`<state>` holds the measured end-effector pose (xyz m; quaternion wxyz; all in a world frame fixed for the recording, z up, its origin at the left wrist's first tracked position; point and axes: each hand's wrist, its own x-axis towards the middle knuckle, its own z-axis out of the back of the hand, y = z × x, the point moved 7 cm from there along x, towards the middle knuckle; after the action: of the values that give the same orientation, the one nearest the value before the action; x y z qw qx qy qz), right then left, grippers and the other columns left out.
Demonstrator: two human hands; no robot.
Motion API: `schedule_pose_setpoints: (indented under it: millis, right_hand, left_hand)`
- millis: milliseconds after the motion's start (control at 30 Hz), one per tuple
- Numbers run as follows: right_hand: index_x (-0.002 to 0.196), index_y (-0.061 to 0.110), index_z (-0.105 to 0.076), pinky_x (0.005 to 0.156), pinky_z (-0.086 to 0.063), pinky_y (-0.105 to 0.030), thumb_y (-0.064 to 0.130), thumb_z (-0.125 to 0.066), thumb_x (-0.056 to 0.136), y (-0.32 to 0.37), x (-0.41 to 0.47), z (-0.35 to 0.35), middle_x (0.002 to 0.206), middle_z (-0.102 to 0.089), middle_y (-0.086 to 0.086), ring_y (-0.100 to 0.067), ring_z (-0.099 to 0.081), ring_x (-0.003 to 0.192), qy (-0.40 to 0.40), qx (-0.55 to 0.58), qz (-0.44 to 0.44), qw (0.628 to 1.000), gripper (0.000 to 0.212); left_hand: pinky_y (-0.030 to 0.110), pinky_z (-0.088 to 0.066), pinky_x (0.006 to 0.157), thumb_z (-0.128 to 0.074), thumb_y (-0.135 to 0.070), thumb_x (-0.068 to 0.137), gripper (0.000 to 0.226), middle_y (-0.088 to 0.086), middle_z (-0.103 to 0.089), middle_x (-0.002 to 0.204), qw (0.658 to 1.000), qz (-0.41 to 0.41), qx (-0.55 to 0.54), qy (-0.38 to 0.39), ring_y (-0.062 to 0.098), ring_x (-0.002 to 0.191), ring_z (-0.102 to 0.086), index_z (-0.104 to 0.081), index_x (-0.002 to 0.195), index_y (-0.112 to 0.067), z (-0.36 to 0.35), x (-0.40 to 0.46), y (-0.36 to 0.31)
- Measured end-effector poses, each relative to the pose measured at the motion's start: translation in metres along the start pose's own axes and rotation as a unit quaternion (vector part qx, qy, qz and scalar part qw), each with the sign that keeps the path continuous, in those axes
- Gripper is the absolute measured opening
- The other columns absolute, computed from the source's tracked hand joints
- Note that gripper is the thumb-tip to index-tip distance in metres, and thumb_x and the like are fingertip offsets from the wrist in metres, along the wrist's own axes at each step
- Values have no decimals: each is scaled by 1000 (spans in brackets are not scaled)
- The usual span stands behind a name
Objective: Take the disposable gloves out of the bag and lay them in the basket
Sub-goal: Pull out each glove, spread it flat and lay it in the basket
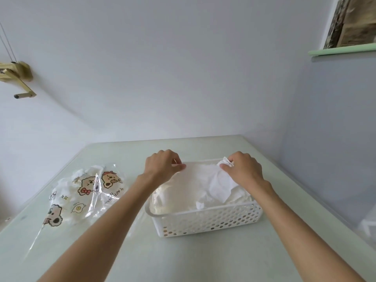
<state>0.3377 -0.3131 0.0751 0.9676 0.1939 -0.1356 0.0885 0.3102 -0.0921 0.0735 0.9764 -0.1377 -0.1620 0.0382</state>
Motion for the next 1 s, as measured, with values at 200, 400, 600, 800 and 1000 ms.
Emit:
schedule_pose_setpoints:
  millis: [200, 400, 600, 800, 1000]
  right_hand:
    - [90, 15, -61, 64, -35, -29, 37, -57, 94, 8, 8, -5, 95, -66, -7, -30, -59, 85, -32, -82, 39, 995, 23]
    - [123, 23, -52, 70, -36, -27, 18, -62, 90, 30, -16, 8, 108, -53, 2, -18, -52, 103, -96, 29, 116, 988, 35]
    - [145, 19, -37, 99, -38, -37, 35, -52, 95, 21, -24, -48, 146, -41, -4, -26, -36, 134, 221, -130, 113, 960, 54]
    - [141, 27, -43, 103, -38, -36, 40, -55, 92, 14, -25, -46, 149, -41, 5, -19, -41, 134, 246, -95, 103, 959, 53]
    - [130, 30, -52, 96, -36, -29, 33, -54, 95, 69, -54, 11, 135, -49, 11, -12, -42, 126, 78, -23, 192, 978, 35]
  left_hand:
    - [24, -38, 64, -55, -44, 92, 24, -13, -63, 103, 979, -98, -15, -177, 11, 94, -59, -61, 110, -29, 29, -22, -21]
    - [39, -3, 120, -26, -80, 82, 96, -8, 7, 161, 958, -76, 55, 271, 12, 148, 5, 4, 153, -24, -30, -60, -23]
    - [42, 3, 120, -39, -80, 79, 109, -4, 24, 158, 939, -77, 115, 315, 13, 146, 17, 24, 148, -24, -55, -60, -12]
    - [40, 0, 120, -46, -71, 83, 102, -4, 15, 160, 962, -82, 61, 255, 17, 148, 11, 13, 152, -24, -30, -65, -21]
    - [37, -8, 118, -63, -55, 82, 96, -8, 5, 160, 987, -2, 72, 142, 14, 148, 4, -2, 153, -31, 67, -118, 77]
